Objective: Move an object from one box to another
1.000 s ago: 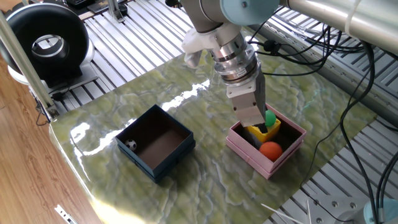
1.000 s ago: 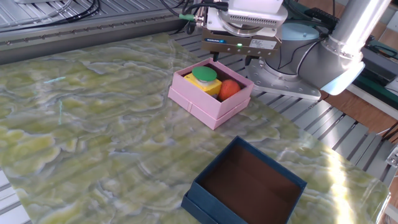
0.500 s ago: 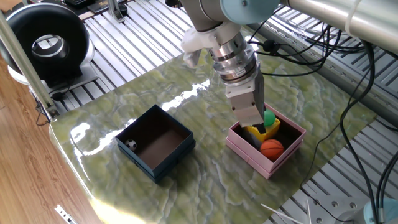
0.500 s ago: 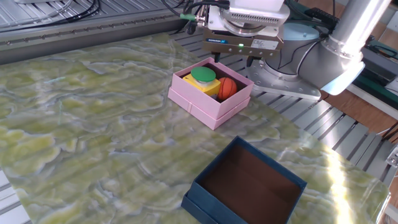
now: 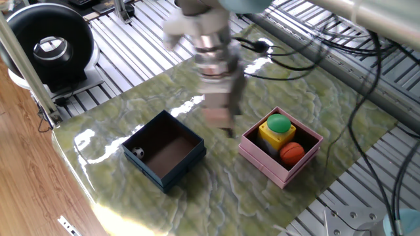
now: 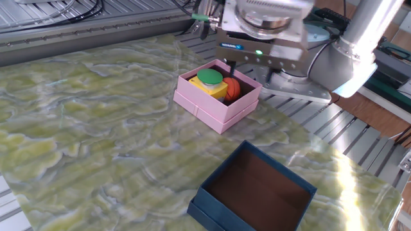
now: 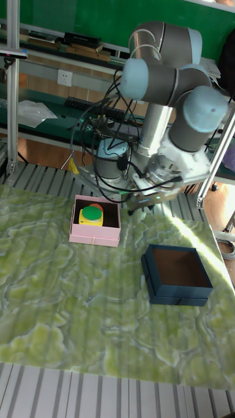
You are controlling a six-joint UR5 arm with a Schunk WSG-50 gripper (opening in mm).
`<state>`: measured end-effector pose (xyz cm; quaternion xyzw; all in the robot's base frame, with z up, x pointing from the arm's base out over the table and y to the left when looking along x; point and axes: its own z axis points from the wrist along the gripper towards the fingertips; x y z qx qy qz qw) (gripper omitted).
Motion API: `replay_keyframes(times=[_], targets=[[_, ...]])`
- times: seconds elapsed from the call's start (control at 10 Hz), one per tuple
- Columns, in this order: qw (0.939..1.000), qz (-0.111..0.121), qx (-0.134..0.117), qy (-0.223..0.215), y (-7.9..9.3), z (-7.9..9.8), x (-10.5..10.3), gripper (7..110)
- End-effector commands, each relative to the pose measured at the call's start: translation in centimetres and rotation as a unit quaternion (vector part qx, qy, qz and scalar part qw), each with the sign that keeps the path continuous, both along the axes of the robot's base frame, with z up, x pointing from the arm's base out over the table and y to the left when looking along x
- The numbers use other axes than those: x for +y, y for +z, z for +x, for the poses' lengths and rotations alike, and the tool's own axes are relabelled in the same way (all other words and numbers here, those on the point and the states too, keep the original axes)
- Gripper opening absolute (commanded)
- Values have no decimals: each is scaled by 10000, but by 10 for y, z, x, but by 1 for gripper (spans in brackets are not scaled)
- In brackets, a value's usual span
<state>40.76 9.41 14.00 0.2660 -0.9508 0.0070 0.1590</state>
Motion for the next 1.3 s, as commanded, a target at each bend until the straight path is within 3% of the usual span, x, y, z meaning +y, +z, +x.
replay_keyframes(times=[0.0,0.1,0.2,0.4,0.5,0.6,0.8,1.0,1.2], targets=[[9954,48,-662,-688,16,58,66,44],[9916,120,-1001,-807,17,82,83,44],[9872,355,-1238,-941,14,103,104,44],[9837,461,-1397,-1040,-6,121,119,44],[9829,384,-1451,-1065,-18,123,119,22],[9809,358,-1584,-1069,-33,125,121,22],[9767,531,-1800,-1041,-54,127,123,22],[9743,669,-1876,-1048,-57,122,124,22],[9761,613,-1867,-929,-63,111,113,22]])
